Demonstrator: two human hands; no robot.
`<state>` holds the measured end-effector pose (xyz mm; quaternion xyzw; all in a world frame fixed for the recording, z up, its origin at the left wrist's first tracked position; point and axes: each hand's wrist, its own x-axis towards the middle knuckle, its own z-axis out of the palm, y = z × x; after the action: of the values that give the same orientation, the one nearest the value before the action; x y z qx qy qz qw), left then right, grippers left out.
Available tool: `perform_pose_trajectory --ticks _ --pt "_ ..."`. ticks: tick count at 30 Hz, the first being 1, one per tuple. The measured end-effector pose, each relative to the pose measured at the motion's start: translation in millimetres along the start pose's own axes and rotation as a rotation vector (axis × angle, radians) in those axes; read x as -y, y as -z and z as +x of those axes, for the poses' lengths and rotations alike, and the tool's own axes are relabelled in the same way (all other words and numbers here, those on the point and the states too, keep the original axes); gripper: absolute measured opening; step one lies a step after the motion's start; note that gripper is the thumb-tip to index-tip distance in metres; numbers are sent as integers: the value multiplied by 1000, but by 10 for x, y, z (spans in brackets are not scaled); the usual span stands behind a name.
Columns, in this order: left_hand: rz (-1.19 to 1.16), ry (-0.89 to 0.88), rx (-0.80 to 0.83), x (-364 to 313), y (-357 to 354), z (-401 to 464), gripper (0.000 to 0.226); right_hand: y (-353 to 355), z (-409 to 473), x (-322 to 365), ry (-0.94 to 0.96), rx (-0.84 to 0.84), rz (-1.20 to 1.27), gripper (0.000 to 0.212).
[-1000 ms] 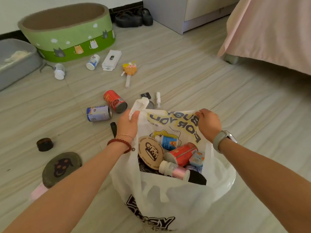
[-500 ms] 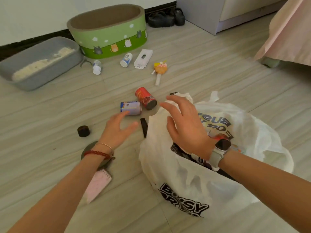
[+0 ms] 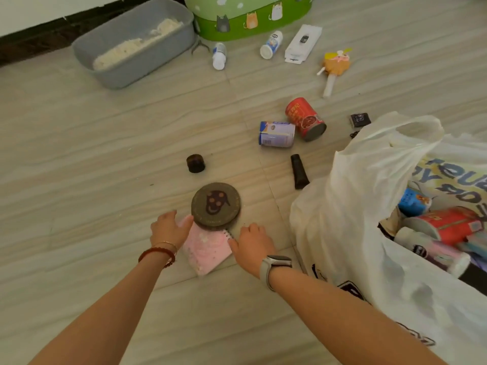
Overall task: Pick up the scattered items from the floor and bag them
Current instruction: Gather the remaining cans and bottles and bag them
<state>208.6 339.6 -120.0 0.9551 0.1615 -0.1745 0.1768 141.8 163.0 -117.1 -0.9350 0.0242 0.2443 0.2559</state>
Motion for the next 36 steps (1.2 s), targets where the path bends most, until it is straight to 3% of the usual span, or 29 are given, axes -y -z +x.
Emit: perform_pose_trajectory --ticks 7,11,14,17,21,26,29,33,36 --pt "143 -40 79 -279 -128 190 65 -347 149 226 -104 -80 23 46" --pt "30 -52 28 -406 -169 187 64 -386 160 231 -200 -87 97 49" --pt "-117 -137 -36 -501 -121 138 47 -313 88 209 -244 -60 233 44" --pt "-453 -215 -81 -624 85 -29 34 -142 -82 177 -162 -46 478 29" --pt "-638 -327 -243 -793 400 -301 29 200 -419 46 103 -125 474 22" --pt "-856 -422 -324 -1222 776 -658 28 800 -906 -374 357 -349 447 22" --pt "-1011 -505 -321 -1609 977 -953 28 1344 -1174 -622 432 -606 453 33" --pt "-1111 -668 -190 -2137 1010 -1416 26 2025 -1618 -1038 357 -990 577 19" --pt "-1091 -776 -50 -2464 907 -1758 34 2292 -1924 -1486 180 -1210 645 22"
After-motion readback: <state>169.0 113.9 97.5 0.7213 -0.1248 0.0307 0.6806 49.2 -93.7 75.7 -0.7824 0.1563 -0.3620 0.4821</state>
